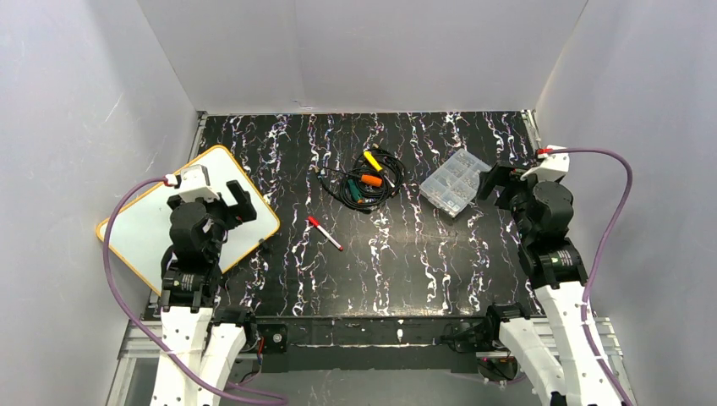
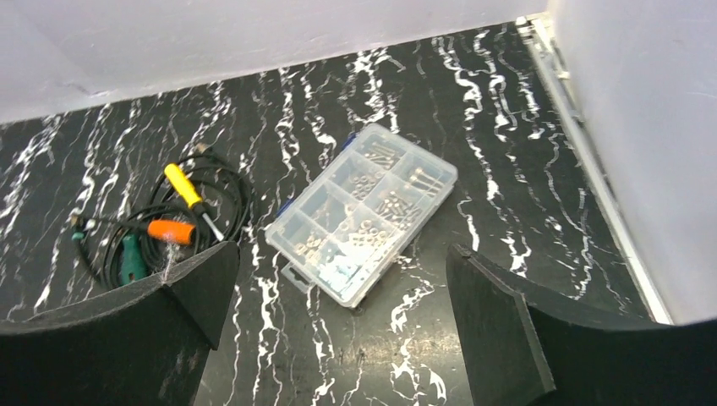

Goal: Write a sentence on the whiteboard
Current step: Move the whiteboard stand to the center of the board.

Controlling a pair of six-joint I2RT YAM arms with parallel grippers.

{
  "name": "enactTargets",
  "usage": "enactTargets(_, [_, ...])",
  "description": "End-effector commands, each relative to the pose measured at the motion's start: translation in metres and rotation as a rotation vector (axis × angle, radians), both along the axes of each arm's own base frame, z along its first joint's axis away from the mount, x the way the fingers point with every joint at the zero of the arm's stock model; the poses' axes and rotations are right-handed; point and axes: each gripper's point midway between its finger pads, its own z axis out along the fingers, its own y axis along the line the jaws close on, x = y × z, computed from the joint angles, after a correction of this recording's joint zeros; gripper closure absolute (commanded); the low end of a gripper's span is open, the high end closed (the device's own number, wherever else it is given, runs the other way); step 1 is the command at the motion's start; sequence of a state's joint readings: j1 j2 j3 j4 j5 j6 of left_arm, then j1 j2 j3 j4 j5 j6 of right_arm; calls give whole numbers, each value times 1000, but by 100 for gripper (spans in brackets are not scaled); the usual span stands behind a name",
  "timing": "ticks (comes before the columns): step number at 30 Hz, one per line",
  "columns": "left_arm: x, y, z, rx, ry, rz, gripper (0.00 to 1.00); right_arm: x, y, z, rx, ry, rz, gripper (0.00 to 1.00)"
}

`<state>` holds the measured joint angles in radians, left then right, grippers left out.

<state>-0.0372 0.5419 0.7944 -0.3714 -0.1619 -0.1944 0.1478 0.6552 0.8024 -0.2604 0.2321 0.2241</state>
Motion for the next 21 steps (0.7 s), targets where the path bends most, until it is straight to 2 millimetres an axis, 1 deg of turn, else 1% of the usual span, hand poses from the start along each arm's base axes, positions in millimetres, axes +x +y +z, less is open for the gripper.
enactTargets(1, [-1, -1, 11, -22, -30, 1, 1, 8, 26, -4, -12, 5, 156, 0])
enactTargets(5, [1, -3, 5, -35, -11, 0, 1, 16, 52, -22, 32, 71, 277, 0])
enactTargets(7, [2, -3, -4, -37, 34, -2, 1, 19, 64, -29, 60, 96, 322, 0])
enactTargets(8, [2, -4, -8, -37, 59, -4, 1, 20, 72, -31, 69, 103, 346, 3])
enactTargets(10, [4, -5, -17, -39, 95, -6, 1, 19, 89, -37, 79, 114, 382, 4])
enactTargets(12, [6, -9, -25, -49, 129, -29, 1, 18, 107, -45, 60, 128, 396, 4])
enactTargets(16, [2, -19, -49, -164, 247, -8, 1, 10, 160, -63, 26, 156, 466, 5])
enactTargets(18, [-5, -17, -62, -211, 275, 38, 1, 6, 187, -71, 29, 179, 521, 8])
enactTargets(19, [-10, -15, -71, -230, 285, 66, 3, 5, 200, -75, 31, 191, 547, 8])
enactTargets(21, [-19, -16, -83, -268, 309, 93, 6, 0, 226, -80, 32, 193, 599, 9])
